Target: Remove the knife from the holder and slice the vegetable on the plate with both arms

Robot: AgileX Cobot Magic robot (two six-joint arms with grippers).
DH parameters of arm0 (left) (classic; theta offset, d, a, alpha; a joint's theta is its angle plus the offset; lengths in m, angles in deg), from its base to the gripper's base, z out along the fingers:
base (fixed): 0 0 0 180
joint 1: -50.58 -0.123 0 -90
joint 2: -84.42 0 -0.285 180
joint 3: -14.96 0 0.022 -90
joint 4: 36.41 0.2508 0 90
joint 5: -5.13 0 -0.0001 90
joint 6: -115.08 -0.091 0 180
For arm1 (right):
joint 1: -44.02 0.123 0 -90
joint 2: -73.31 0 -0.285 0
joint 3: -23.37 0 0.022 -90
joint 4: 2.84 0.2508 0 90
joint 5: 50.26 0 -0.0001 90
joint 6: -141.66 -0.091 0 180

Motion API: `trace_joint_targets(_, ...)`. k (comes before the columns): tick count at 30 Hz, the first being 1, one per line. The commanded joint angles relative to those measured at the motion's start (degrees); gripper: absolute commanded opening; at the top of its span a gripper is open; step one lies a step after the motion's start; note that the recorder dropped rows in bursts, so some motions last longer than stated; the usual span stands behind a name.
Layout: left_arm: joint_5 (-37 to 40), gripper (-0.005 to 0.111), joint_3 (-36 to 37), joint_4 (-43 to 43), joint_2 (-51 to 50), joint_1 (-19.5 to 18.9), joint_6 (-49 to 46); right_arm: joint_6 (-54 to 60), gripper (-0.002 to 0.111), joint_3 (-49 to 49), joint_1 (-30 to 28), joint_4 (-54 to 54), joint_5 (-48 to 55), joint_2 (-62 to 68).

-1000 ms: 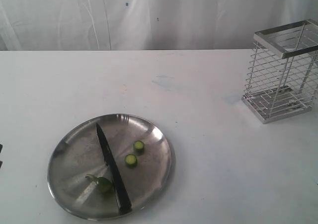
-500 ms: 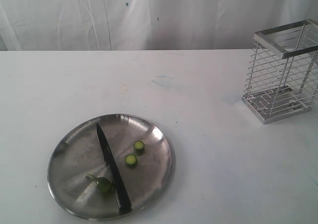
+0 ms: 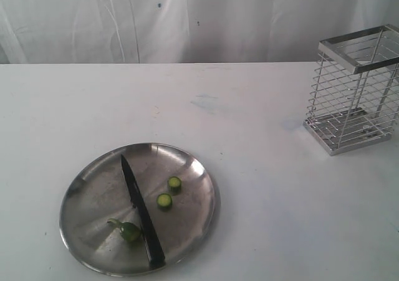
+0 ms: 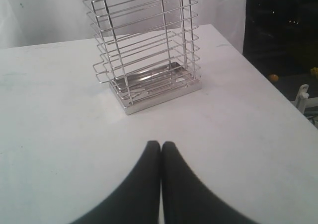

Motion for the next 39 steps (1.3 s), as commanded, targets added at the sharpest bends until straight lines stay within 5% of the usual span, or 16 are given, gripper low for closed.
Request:
trace_joint_targets(1, 12.76, 0.000, 7.07, -1.00, 5.37, -0.24, 3.55, 0.66, 0.000, -0.14, 0.16, 0.15, -0.43, -0.04)
trace_joint_targets(8, 38.35, 0.000, 11.81, -2.17, 7.06, -0.34, 3.86, 0.66, 0.000, -0.14, 0.16, 0.15, -0.45, -0.04)
trace_joint_targets(14, 34.41, 0.000, 11.81, -2.17, 7.06, -0.34, -4.73, 0.66, 0.000, -0.14, 0.16, 0.15, -0.45, -0.04)
trace_joint_targets(39, 33.11, 0.000, 11.81, -2.26, 7.06, -0.34, -4.73, 0.66, 0.000, -0.14, 0.16, 0.15, -0.45, -0.04)
